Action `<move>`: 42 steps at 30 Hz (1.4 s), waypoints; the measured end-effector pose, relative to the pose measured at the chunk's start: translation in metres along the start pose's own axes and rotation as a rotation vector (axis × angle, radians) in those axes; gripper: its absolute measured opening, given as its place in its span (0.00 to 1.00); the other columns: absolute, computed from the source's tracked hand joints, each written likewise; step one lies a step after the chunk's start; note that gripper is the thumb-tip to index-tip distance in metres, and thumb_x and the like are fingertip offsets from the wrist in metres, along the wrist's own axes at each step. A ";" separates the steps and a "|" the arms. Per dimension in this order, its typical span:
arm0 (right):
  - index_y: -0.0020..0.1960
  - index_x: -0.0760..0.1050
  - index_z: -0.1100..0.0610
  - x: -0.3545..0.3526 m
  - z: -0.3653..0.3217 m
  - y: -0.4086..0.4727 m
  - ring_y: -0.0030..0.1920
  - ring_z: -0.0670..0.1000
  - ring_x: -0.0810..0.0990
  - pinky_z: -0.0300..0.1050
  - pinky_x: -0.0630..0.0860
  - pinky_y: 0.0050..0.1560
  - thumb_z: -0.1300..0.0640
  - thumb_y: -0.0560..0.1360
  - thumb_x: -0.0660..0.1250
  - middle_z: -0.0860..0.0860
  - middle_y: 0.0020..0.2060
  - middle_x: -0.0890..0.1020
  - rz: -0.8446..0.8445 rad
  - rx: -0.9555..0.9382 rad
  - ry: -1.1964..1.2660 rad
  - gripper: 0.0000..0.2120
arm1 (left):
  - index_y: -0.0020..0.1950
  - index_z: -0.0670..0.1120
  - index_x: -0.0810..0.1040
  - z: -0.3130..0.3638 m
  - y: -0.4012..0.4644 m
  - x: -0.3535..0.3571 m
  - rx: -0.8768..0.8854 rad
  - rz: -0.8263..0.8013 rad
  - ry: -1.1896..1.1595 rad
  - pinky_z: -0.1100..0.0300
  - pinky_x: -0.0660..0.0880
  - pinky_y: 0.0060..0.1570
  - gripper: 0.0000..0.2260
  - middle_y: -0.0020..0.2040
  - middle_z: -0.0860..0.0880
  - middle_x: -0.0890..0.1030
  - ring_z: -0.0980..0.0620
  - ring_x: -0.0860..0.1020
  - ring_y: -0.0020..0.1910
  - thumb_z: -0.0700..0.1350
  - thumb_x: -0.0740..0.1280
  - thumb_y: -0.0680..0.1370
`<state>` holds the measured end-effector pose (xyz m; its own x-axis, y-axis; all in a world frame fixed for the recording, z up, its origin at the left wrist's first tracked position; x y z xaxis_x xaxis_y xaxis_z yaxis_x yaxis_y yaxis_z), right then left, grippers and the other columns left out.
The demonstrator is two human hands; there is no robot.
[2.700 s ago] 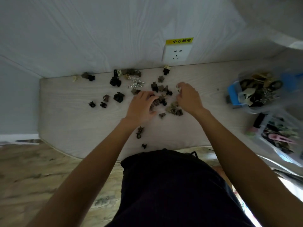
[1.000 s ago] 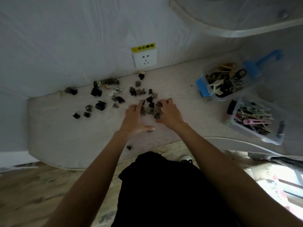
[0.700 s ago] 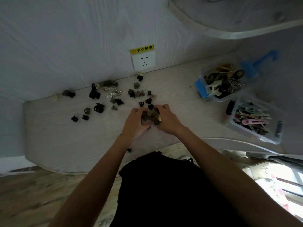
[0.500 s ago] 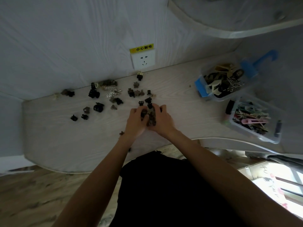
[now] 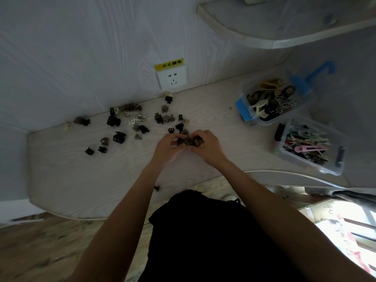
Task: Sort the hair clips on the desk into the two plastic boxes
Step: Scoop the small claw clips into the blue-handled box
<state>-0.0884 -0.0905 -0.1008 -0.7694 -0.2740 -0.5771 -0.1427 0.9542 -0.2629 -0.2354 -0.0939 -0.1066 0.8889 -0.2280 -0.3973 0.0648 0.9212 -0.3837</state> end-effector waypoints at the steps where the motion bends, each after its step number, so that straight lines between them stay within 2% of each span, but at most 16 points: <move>1: 0.54 0.77 0.56 -0.007 -0.001 0.000 0.50 0.53 0.77 0.35 0.69 0.49 0.59 0.68 0.73 0.57 0.52 0.76 0.020 -0.008 0.024 0.15 | 0.57 0.45 0.78 0.006 0.000 0.002 0.018 -0.013 0.010 0.59 0.74 0.57 0.11 0.60 0.44 0.77 0.48 0.78 0.56 0.38 0.68 0.74; 7: 0.52 0.77 0.56 -0.078 -0.014 -0.004 0.45 0.46 0.75 0.23 0.69 0.46 0.59 0.68 0.74 0.53 0.48 0.78 0.194 -0.081 0.138 0.14 | 0.58 0.44 0.77 0.074 0.008 0.020 0.188 -0.019 -0.004 0.64 0.75 0.52 0.11 0.54 0.44 0.81 0.50 0.80 0.51 0.39 0.66 0.76; 10: 0.54 0.76 0.57 -0.131 -0.012 -0.007 0.48 0.47 0.76 0.26 0.70 0.48 0.59 0.70 0.72 0.53 0.50 0.79 0.346 -0.087 0.180 0.14 | 0.58 0.44 0.77 0.127 0.024 0.039 0.336 -0.027 -0.021 0.73 0.74 0.50 0.11 0.56 0.45 0.79 0.53 0.79 0.51 0.40 0.66 0.76; 12: 0.55 0.76 0.56 -0.161 -0.005 -0.005 0.50 0.48 0.76 0.34 0.72 0.50 0.58 0.71 0.71 0.52 0.52 0.79 0.428 -0.025 0.189 0.13 | 0.58 0.44 0.78 0.157 0.040 0.057 0.414 -0.032 0.030 0.76 0.72 0.49 0.11 0.57 0.45 0.79 0.54 0.78 0.51 0.39 0.66 0.75; 13: 0.56 0.75 0.57 -0.174 0.001 -0.002 0.50 0.49 0.76 0.36 0.72 0.49 0.58 0.72 0.70 0.52 0.52 0.79 0.460 0.008 0.178 0.13 | 0.58 0.43 0.78 0.171 0.049 0.068 0.437 -0.037 0.073 0.74 0.73 0.50 0.11 0.56 0.44 0.79 0.52 0.78 0.51 0.38 0.66 0.75; 16: 0.60 0.74 0.58 -0.196 0.016 0.014 0.52 0.52 0.77 0.38 0.70 0.51 0.59 0.74 0.66 0.55 0.55 0.79 0.460 0.108 0.062 0.14 | 0.56 0.44 0.79 0.193 0.073 0.100 0.462 -0.055 0.257 0.53 0.76 0.53 0.11 0.54 0.43 0.81 0.46 0.79 0.51 0.38 0.65 0.74; 17: 0.61 0.73 0.58 -0.200 0.022 0.019 0.55 0.54 0.77 0.40 0.70 0.53 0.60 0.75 0.65 0.56 0.56 0.79 0.435 0.134 0.032 0.15 | 0.56 0.44 0.79 0.198 0.077 0.108 0.462 -0.055 0.326 0.52 0.75 0.52 0.11 0.54 0.43 0.81 0.45 0.79 0.51 0.39 0.64 0.75; 19: 0.64 0.71 0.57 -0.203 0.032 0.029 0.58 0.55 0.76 0.40 0.70 0.54 0.60 0.75 0.63 0.56 0.59 0.78 0.371 0.161 -0.016 0.17 | 0.59 0.44 0.78 0.203 0.083 0.118 0.465 -0.047 0.401 0.53 0.74 0.53 0.12 0.55 0.43 0.81 0.45 0.78 0.53 0.39 0.62 0.76; 23: 0.67 0.69 0.57 -0.208 0.041 0.037 0.61 0.53 0.74 0.32 0.64 0.51 0.66 0.76 0.57 0.55 0.63 0.76 0.309 0.170 -0.070 0.20 | 0.62 0.44 0.76 0.204 0.080 0.122 0.518 -0.104 0.386 0.55 0.73 0.57 0.16 0.60 0.43 0.78 0.47 0.77 0.56 0.35 0.57 0.78; 27: 0.66 0.70 0.60 -0.211 0.031 0.028 0.61 0.56 0.74 0.38 0.67 0.55 0.69 0.76 0.54 0.58 0.62 0.76 0.371 0.136 -0.081 0.20 | 0.61 0.45 0.76 0.206 0.076 0.113 0.579 -0.116 0.420 0.56 0.72 0.55 0.14 0.60 0.44 0.78 0.47 0.77 0.55 0.37 0.57 0.78; 30: 0.62 0.73 0.62 -0.202 0.012 0.011 0.58 0.57 0.76 0.42 0.70 0.57 0.69 0.75 0.54 0.59 0.59 0.78 0.481 0.025 -0.109 0.18 | 0.61 0.47 0.77 0.200 0.057 0.087 0.641 0.020 0.454 0.55 0.73 0.51 0.13 0.55 0.47 0.81 0.49 0.77 0.52 0.43 0.59 0.79; 32: 0.56 0.76 0.63 -0.187 -0.006 -0.002 0.54 0.57 0.77 0.35 0.69 0.52 0.69 0.75 0.56 0.59 0.54 0.80 0.528 -0.138 -0.127 0.14 | 0.59 0.50 0.78 0.184 0.038 0.059 0.637 0.176 0.422 0.58 0.74 0.46 0.11 0.49 0.51 0.82 0.53 0.78 0.47 0.46 0.60 0.79; 35: 0.55 0.77 0.61 -0.132 -0.026 -0.016 0.54 0.55 0.77 0.33 0.66 0.53 0.68 0.74 0.59 0.57 0.51 0.81 0.379 -0.330 -0.160 0.13 | 0.55 0.51 0.79 0.132 0.001 0.012 0.524 0.377 0.367 0.62 0.74 0.40 0.09 0.42 0.56 0.80 0.56 0.78 0.40 0.49 0.62 0.77; 38: 0.62 0.73 0.59 -0.069 -0.023 -0.019 0.61 0.57 0.73 0.38 0.65 0.62 0.65 0.75 0.61 0.57 0.59 0.77 0.129 -0.368 -0.178 0.16 | 0.56 0.48 0.78 0.063 -0.041 -0.021 0.377 0.559 0.459 0.56 0.76 0.48 0.14 0.46 0.51 0.81 0.52 0.78 0.46 0.52 0.62 0.75; 40: 0.71 0.62 0.58 -0.032 -0.007 -0.016 0.72 0.58 0.60 0.48 0.59 0.72 0.56 0.75 0.64 0.58 0.71 0.64 -0.062 -0.288 -0.237 0.26 | 0.62 0.46 0.74 0.012 -0.067 -0.029 0.244 0.590 0.553 0.50 0.73 0.58 0.21 0.57 0.47 0.79 0.46 0.76 0.57 0.57 0.62 0.73; 42: 0.76 0.47 0.54 -0.004 0.007 -0.013 0.75 0.59 0.44 0.54 0.46 0.74 0.44 0.73 0.66 0.57 0.76 0.48 -0.186 -0.207 -0.348 0.40 | 0.69 0.46 0.66 -0.035 -0.094 -0.028 0.087 0.570 0.627 0.43 0.64 0.67 0.32 0.68 0.43 0.71 0.41 0.68 0.68 0.63 0.61 0.71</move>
<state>-0.0790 -0.1022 -0.1003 -0.4687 -0.4334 -0.7697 -0.4073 0.8792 -0.2470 -0.2824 -0.1850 -0.0886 0.3827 0.1688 -0.9083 -0.2588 0.9634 0.0700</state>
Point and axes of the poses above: each hand's wrist, its own y-axis towards the middle knuckle, its own x-axis out of the palm, z = x × y, the point moved 5 cm from there along y, towards the middle knuckle
